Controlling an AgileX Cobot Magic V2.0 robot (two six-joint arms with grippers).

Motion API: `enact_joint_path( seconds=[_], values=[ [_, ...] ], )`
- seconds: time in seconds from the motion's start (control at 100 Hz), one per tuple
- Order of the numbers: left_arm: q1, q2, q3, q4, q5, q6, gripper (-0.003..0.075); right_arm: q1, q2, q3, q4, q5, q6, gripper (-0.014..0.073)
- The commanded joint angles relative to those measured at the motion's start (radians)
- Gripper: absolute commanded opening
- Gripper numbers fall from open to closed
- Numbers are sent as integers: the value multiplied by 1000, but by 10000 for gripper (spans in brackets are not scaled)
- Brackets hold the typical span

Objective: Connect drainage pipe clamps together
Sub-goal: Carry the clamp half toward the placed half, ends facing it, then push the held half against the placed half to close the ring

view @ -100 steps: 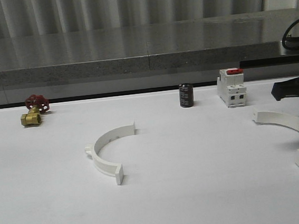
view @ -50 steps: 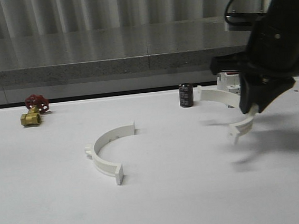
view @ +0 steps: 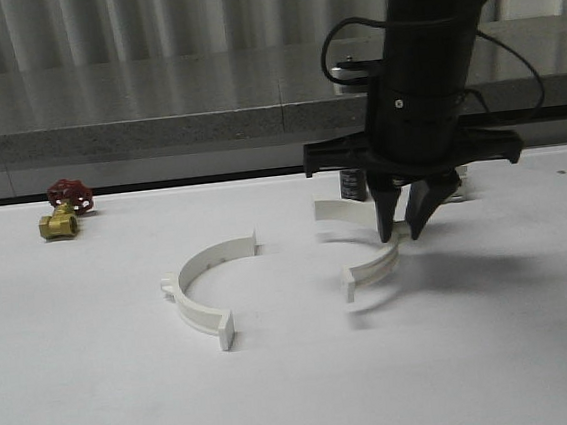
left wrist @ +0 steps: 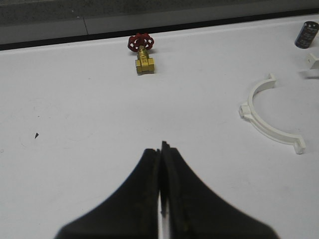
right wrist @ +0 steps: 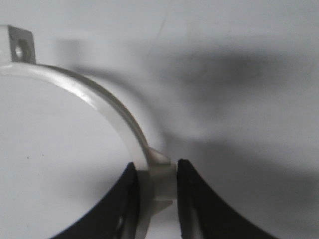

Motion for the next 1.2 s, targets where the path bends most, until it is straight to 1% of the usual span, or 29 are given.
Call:
enact_joint_path(
  seconds=[0.0,0.33,0.54,1.19],
  values=[
    [2,4,-26,-30,-54,-3,-21,16,-34,-55,-24,-2,14,141],
    [2,4,-26,-30,-54,-3,-21,63,20,-126,-21,20,38,141],
    [2,4,-26,-30,-54,-3,-21,88,29,-138,-19,18,55,141],
    [2,4,-26,-30,-54,-3,-21,92,29,-138,13,10,72,141]
  ],
)
